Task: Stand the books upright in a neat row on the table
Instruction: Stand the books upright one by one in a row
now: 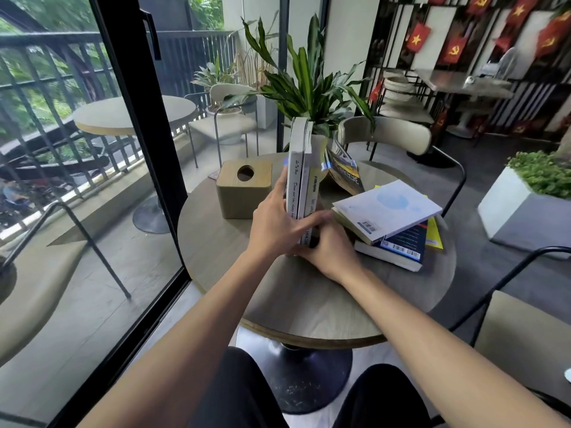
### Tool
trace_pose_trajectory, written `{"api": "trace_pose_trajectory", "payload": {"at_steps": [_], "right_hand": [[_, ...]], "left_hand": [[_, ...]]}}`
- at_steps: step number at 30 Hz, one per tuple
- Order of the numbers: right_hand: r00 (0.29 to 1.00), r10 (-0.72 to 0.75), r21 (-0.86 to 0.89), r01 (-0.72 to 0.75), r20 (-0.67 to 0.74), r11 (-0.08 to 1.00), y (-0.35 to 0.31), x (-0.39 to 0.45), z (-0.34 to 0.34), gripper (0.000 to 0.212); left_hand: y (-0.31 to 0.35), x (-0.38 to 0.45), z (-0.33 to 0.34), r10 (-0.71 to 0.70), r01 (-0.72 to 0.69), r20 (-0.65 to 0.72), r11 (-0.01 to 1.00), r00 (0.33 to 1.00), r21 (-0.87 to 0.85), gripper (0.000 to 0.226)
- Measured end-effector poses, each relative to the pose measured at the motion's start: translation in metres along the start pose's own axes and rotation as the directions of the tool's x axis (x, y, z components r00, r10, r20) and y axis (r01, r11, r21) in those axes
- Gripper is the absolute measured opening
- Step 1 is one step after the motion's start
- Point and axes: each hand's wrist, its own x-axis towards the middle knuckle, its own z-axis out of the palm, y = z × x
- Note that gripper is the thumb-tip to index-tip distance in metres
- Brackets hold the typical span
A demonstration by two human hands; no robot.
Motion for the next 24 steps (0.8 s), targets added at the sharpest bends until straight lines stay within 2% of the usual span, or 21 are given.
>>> {"api": "trace_pose_trajectory", "payload": {"at_steps": [7, 14, 18, 22, 24], "right_hand": [[0.999, 0.030, 0.020, -0.031, 0.015, 0.999, 0.003, 0.012, -0.001, 0.094], [0.996, 0.063, -0.035, -0.060, 0.062, 0.998, 0.006, 0.005, -0.007, 0.097], [0.993, 0.051, -0.152, -0.035, 0.106, 0.988, 0.006, -0.002, -0.022, 0.090], [0.991, 0.037, -0.253, -0.005, 0.125, 0.968, 0.000, -0.006, -0.045, 0.100], [0.994, 0.017, -0.311, 0.017, 0.107, 0.950, -0.005, -0.003, -0.058, 0.097]], "left_hand": [[-0.005, 0.009, 0.009, -0.018, 0.018, -0.002, 1.000, 1.000, -0.009, 0.112], [-0.011, 0.000, 0.019, -0.027, 0.027, -0.118, 1.000, 0.993, -0.001, 0.092], [-0.013, -0.001, 0.022, -0.021, 0.022, -0.147, 1.000, 0.989, 0.009, 0.091], [-0.016, -0.002, 0.024, -0.009, 0.011, -0.141, 1.000, 0.990, 0.014, 0.092], [-0.017, -0.003, 0.024, -0.005, 0.007, -0.140, 1.000, 0.990, 0.018, 0.091]]}}
